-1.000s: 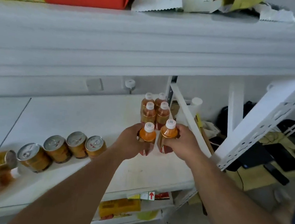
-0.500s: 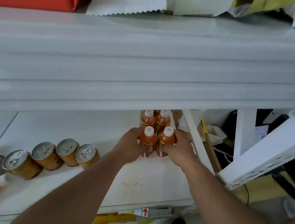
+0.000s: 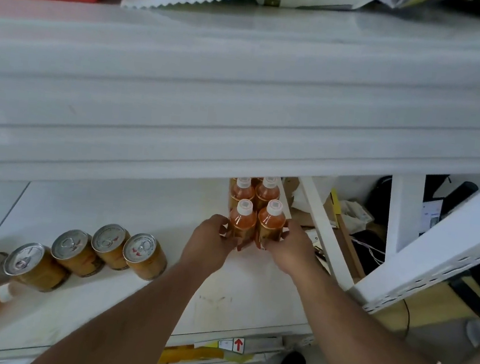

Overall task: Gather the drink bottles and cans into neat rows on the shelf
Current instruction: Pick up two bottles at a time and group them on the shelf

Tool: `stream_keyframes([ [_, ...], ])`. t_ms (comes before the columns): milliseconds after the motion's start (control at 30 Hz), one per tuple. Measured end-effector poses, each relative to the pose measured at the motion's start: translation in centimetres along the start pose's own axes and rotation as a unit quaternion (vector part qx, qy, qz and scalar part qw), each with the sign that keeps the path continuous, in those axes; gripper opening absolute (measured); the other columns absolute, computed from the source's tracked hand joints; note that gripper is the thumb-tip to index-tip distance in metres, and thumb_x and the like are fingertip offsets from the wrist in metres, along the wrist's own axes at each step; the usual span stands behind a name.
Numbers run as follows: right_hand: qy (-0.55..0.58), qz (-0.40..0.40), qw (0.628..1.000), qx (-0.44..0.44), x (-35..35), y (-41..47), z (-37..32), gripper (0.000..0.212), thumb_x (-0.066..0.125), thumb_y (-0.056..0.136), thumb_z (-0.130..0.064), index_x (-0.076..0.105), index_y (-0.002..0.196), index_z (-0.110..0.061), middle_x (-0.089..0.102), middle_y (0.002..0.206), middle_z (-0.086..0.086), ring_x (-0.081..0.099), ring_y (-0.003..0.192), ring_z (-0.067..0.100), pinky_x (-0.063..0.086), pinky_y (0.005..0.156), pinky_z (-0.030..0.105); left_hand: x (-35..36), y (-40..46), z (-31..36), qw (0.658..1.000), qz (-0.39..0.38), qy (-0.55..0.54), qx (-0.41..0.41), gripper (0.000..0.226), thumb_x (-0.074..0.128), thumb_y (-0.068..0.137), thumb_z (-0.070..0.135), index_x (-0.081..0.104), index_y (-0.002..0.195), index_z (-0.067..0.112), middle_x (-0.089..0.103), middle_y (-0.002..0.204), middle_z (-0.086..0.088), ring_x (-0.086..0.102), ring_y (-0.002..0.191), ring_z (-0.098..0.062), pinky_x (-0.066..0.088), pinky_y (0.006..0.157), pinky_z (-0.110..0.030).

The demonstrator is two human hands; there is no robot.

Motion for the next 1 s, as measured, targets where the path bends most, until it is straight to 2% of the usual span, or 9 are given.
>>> stream_keyframes([
  [133, 0.004, 0.003, 1.000, 0.003, 0.0, 0.5, -0.4, 0.062, 0.079, 0.086, -0.039, 0.050, 0.138, -0.021, 0.064, 0.133, 0.009, 0.062, 0.118, 0.033, 0.054, 0.094, 0.047, 0.0, 0.5, 0.3, 1.000, 0.006, -0.010, 0.002, 0.038, 0.067, 0.091, 0.030, 0.058, 0.127, 0.021, 0.064, 0.119, 0.002, 0.062, 0.097, -0.017, 0.058, 0.072, -0.030],
  [367, 0.008, -0.002, 1.000, 0.000, 0.0, 1.0, -0.5, 0.058, 0.080, 0.086, -0.035, 0.052, 0.134, -0.018, 0.064, 0.132, 0.009, 0.061, 0.119, 0.033, 0.053, 0.098, 0.052, 0.0, 0.8, 0.3, 1.000, -0.004, -0.011, -0.009, 0.043, 0.068, 0.090, 0.032, 0.056, 0.130, 0.020, 0.063, 0.122, 0.002, 0.061, 0.098, -0.015, 0.054, 0.066, -0.024],
  [467, 0.005, -0.008, 1.000, 0.002, 0.2, 0.9, -0.3, 0.053, 0.081, 0.084, -0.040, 0.053, 0.126, -0.025, 0.065, 0.130, 0.008, 0.062, 0.117, 0.031, 0.053, 0.097, 0.052, 0.0, 0.6, 0.3, 1.000, -0.018, -0.006, -0.013, 0.051, 0.070, 0.090, 0.033, 0.053, 0.136, 0.019, 0.061, 0.127, 0.001, 0.060, 0.099, -0.014, 0.050, 0.062, -0.019],
  [533, 0.005, -0.009, 1.000, 0.004, 0.3, 0.7, -0.1, 0.047, 0.081, 0.083, -0.043, 0.052, 0.119, -0.030, 0.067, 0.127, 0.007, 0.064, 0.114, 0.030, 0.053, 0.097, 0.051, 0.1, 0.4, 0.2, 0.999, -0.033, 0.001, -0.012, 0.057, 0.069, 0.090, 0.035, 0.048, 0.141, 0.019, 0.059, 0.132, 0.000, 0.060, 0.108, -0.016, 0.051, 0.068, -0.021],
  [567, 0.007, -0.010, 1.000, 0.009, 0.3, 0.6, 0.0, 0.050, 0.081, 0.083, -0.044, 0.053, 0.122, -0.029, 0.066, 0.128, 0.007, 0.063, 0.115, 0.030, 0.053, 0.098, 0.051, 0.1, 0.2, 0.2, 0.999, -0.038, 0.012, -0.009, 0.060, 0.068, 0.091, 0.037, 0.046, 0.144, 0.020, 0.058, 0.136, -0.001, 0.059, 0.114, -0.018, 0.052, 0.072, -0.022],
  [667, 0.004, -0.012, 0.999, 0.032, 0.3, 0.0, 0.5, 0.078, 0.078, 0.084, -0.049, 0.044, 0.146, -0.017, 0.057, 0.143, 0.010, 0.057, 0.127, 0.033, 0.050, 0.102, 0.053, -0.1, -0.4, 0.1, 0.997, -0.042, 0.057, -0.001, 0.065, 0.063, 0.093, 0.041, 0.037, 0.151, 0.024, 0.046, 0.150, -0.001, 0.051, 0.130, -0.022, 0.051, 0.089, -0.029],
  [733, -0.003, -0.018, 0.999, 0.044, 0.2, -0.6, 0.9, 0.084, 0.074, 0.087, -0.049, 0.036, 0.153, -0.015, 0.049, 0.151, 0.011, 0.051, 0.134, 0.033, 0.047, 0.106, 0.050, -0.5, -1.2, 0.1, 0.995, -0.044, 0.085, 0.009, 0.066, 0.061, 0.095, 0.041, 0.032, 0.152, 0.024, 0.039, 0.155, 0.000, 0.045, 0.136, -0.024, 0.046, 0.100, -0.035],
  [867, -0.097, -0.049, 0.994, 0.030, 0.6, -2.8, 1.3, 0.075, 0.060, 0.097, -0.051, 0.032, 0.157, -0.017, 0.041, 0.159, 0.008, 0.042, 0.143, 0.031, 0.042, 0.108, 0.042, -1.1, -2.5, -0.6, 0.974, -0.045, 0.215, 0.050, 0.074, 0.055, 0.096, 0.047, 0.019, 0.156, 0.024, 0.019, 0.164, 0.001, 0.023, 0.149, -0.024, 0.033, 0.114, -0.043],
  [1000, -0.230, -0.045, 0.971, -0.055, 1.1, -5.5, 0.5, 0.067, 0.052, 0.098, -0.057, 0.038, 0.154, -0.022, 0.047, 0.154, 0.005, 0.046, 0.139, 0.028, 0.042, 0.110, 0.042, -1.7, -4.2, -1.2, 0.955, -0.046, 0.280, 0.086, 0.076, 0.050, 0.095, 0.051, 0.015, 0.157, 0.025, 0.009, 0.166, 0.000, 0.012, 0.151, -0.025, 0.025, 0.117, -0.044],
])
Point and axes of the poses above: each hand's wrist, its own y-axis towards the middle knuckle, its own x-axis out of the palm, z = x × y, the point moved 3 cm from there along y, towards the middle knuckle
